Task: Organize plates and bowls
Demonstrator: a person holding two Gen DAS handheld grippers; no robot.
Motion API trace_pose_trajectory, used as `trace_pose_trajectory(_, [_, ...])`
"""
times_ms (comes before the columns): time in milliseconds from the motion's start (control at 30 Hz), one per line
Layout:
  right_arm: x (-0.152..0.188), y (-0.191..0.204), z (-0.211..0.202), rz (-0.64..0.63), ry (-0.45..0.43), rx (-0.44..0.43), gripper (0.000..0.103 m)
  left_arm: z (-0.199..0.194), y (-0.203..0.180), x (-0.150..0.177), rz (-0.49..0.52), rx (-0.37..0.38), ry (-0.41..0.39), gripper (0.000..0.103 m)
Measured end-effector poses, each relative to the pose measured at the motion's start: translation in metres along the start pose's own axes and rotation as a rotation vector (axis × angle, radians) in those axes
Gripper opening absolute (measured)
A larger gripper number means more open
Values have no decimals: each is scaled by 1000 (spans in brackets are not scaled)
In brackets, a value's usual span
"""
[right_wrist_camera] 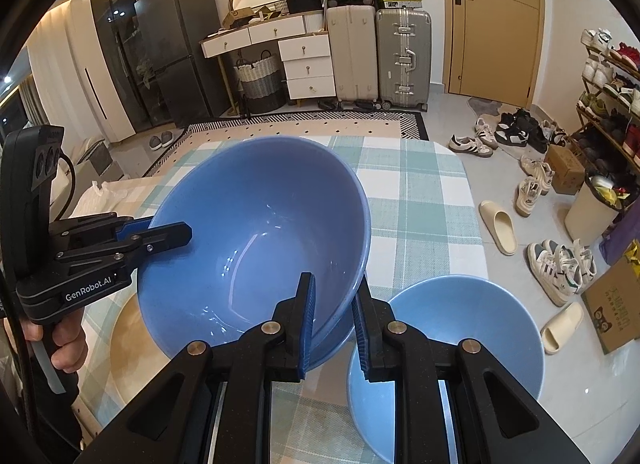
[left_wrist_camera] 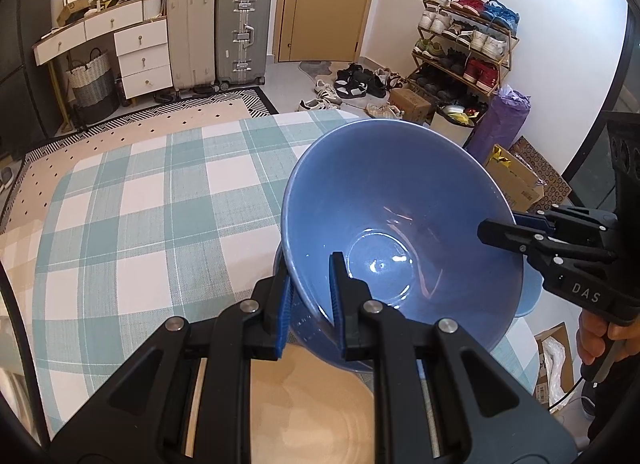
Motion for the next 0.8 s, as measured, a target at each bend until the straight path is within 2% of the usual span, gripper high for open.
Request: trace_pose_trajectory(800, [24,6,42,-38,64,16,19,50,20,28,-4,-48,55,13])
Point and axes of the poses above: each gripper's, at about its wrist camera, not at the fingertips, and z roughly the way its jaws point, y to its left, x to its underside, the point moved 3 cm from there along z, roughly the way its jaws point, and after that the axes turned 1 degree about -y, right-handed, at the moved point
